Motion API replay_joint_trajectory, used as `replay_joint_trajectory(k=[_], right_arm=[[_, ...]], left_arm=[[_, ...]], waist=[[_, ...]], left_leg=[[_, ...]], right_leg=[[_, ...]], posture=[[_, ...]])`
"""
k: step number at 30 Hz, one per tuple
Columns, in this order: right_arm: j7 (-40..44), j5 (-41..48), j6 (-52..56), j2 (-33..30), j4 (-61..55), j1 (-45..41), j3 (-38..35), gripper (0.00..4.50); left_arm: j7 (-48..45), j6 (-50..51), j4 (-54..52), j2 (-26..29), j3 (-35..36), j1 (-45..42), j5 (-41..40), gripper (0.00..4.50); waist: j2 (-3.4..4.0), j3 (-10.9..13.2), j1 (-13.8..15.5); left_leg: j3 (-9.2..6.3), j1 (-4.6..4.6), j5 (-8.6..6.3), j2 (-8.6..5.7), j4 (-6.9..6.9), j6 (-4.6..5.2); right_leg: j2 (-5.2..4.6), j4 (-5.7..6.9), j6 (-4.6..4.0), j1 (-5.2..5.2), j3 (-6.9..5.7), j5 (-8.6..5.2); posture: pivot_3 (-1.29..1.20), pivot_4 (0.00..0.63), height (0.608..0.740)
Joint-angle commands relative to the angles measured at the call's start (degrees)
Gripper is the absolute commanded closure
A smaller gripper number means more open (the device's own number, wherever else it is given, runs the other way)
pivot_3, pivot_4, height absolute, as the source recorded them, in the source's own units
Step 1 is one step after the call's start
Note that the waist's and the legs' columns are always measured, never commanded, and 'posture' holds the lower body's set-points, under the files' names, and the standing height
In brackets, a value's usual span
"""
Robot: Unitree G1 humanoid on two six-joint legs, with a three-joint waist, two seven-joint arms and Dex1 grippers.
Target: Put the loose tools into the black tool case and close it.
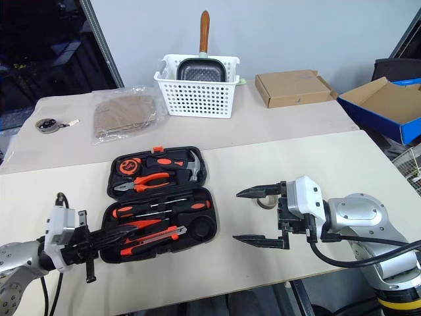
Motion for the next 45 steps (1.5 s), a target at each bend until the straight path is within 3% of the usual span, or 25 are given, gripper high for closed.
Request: replay_joint_trajectory(k=[1, 9, 13, 22, 24, 28, 39, 45], right_arm=[[-0.01, 0.64, -0.41, 0.13, -0.87, -0.71, -0.67, 0.0], [-0.56, 0.87, -0.05, -0.1, -1.75, 0.01, -1.24, 0.0], [-0.95, 0.96, 0.09, -0.27, -2.21, 0.47, -1.42, 0.0], [-1.36, 0.86, 0.12, -0.16, -2.22, 0.23, -0.97, 0.0], [-1.38, 0.82, 0.04, -0.1, -2.24, 0.31, -0.92, 0.0], [-1.84, 1.16, 0.32, -0.1, -2.56, 1.21, -1.53, 0.0], [-2.65, 1.39, 0.98, -0.54, -3.0, 1.53, -1.76, 0.0], [-4.19, 1.34, 1.97, -0.92, -3.91, 3.92, -3.2, 0.0]], left_arm=[[0.81, 1.06, -0.59, 1.05, -2.68, -0.48, 4.73, 4.42], [1.11, -0.35, 4.38, 3.48, -12.19, -3.72, 18.46, 4.42], [1.13, 0.07, 7.32, 3.94, -13.55, -5.24, 20.32, 4.42], [-2.79, -1.25, 12.98, 6.52, -12.59, -6.44, 19.95, 4.42], [-4.22, -2.68, 12.64, 5.32, -10.65, -7.15, 16.9, 4.42], [-2.31, 5.36, 6.28, 1.58, -5.14, -8.97, 3.57, 4.42], [6.13, 12.94, 2.35, 3.34, -17.23, -12.65, 17.34, 4.42], [9.5, 17.46, 2.05, 1.25, -18.2, -12.53, 16.17, 4.42]], waist=[[0.0, 0.0, -0.03], [0.16, -0.09, 0.38], [0.31, -0.19, 0.59], [0.54, -0.32, -0.27], [0.54, -0.32, -0.36], [0.38, -0.22, -0.19], [0.31, -0.21, 0.54], [0.35, -0.23, 0.58]], left_leg=[[0.0, 0.0, 0.0, 0.0, 0.0, 0.0], [-0.01, 0.04, 0.02, -0.05, 0.03, -0.02], [0.03, 0.04, 0.02, -0.07, 0.04, -0.02], [0.01, 0.22, 0.04, -0.04, 0.04, 0.0], [0.01, 0.28, 0.04, -0.02, 0.04, 0.0], [-0.01, 0.14, 0.05, 0.05, 0.05, 0.02], [-0.06, 0.01, 0.04, -0.12, 0.13, 0.04], [-0.06, 0.16, 0.04, -0.1, 0.13, 0.04]], right_leg=[[0.01, 0.0, 0.0, 0.03, 0.0, 0.0], [0.02, 0.06, -0.03, 0.16, 0.0, 0.01], [-0.02, 0.05, -0.01, 0.19, 0.05, 0.01], [0.09, 0.27, -0.03, 0.25, 0.06, 0.01], [0.13, 0.33, -0.04, 0.25, 0.09, 0.01], [0.21, 0.4, -0.07, 0.09, 0.08, 0.03], [-0.05, 0.01, 0.02, 0.1, 0.04, 0.07], [0.0, 0.1, 0.05, 0.44, 0.03, 0.06]], posture=[[0.0, 0.15, 0.74], [0.0, 0.15, 0.74], [0.0, 0.15, 0.74], [0.0, 0.15, 0.74], [0.0, 0.15, 0.74], [0.0, 0.15, 0.74], [0.0, 0.15, 0.74], [0.0, 0.15, 0.74]])
